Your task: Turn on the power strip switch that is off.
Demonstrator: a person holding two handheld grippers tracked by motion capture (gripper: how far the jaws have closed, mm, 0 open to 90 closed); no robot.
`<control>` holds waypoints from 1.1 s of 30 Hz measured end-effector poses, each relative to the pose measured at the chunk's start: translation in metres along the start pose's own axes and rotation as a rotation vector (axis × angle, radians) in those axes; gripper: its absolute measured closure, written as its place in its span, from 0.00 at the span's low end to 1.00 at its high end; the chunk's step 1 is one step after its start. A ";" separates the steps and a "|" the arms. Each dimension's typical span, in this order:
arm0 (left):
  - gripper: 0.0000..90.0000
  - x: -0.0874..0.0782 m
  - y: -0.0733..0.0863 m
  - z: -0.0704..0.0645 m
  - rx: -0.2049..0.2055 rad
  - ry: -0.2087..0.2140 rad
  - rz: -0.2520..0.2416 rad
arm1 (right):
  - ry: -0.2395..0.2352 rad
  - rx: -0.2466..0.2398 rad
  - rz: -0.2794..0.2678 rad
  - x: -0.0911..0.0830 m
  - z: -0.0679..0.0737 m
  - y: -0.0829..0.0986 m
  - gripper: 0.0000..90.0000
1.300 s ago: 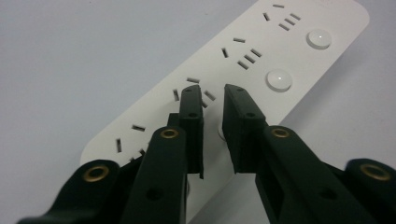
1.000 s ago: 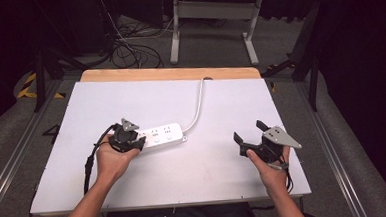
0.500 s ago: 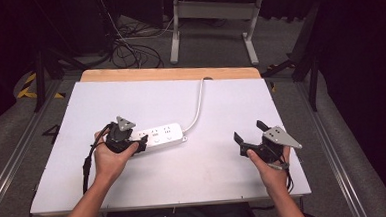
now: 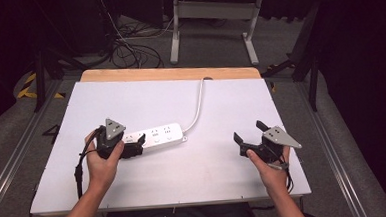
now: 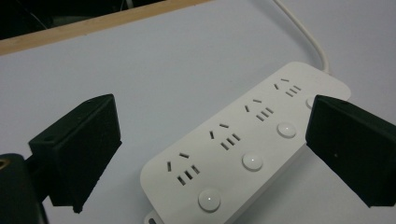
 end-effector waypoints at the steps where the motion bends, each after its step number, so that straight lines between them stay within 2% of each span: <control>1: 0.04 -0.003 -0.001 0.001 -0.007 -0.008 -0.018 | 0.000 0.000 0.000 0.000 0.000 0.000 0.08; 5: 0.03 -0.016 -0.007 0.009 -0.041 -0.041 -0.081 | 0.000 0.000 0.001 0.000 0.000 0.000 0.08; 7: 0.03 -0.019 -0.009 0.012 -0.045 -0.060 -0.104 | -0.002 -0.001 0.000 0.001 0.000 0.000 0.08; 15: 0.03 -0.031 -0.007 0.018 -0.044 -0.106 -0.151 | -0.005 0.000 0.000 0.001 0.000 0.000 0.08; 19: 0.03 -0.038 -0.006 0.020 -0.057 -0.137 -0.193 | -0.002 -0.002 0.003 0.000 0.000 0.001 0.08; 24: 0.03 -0.046 -0.005 0.020 -0.070 -0.148 -0.235 | -0.004 -0.006 0.004 0.001 0.001 0.000 0.08; 28: 0.05 -0.054 -0.005 0.025 -0.110 -0.177 -0.279 | -0.005 -0.005 0.007 0.001 0.000 0.001 0.08; 33: 0.07 -0.059 -0.003 0.036 -0.159 -0.225 -0.296 | -0.005 -0.004 0.003 0.000 0.001 0.001 0.08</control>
Point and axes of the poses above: each handheld gripper's, and its own axes: x roughly forward along the jaws, y roughly out of its underside, z roughly to its left, the point moved 10 cm from there along x, roughly forward along the jaws, and after that the axes turned 2 degrees about -y, right-handed, at the moved point
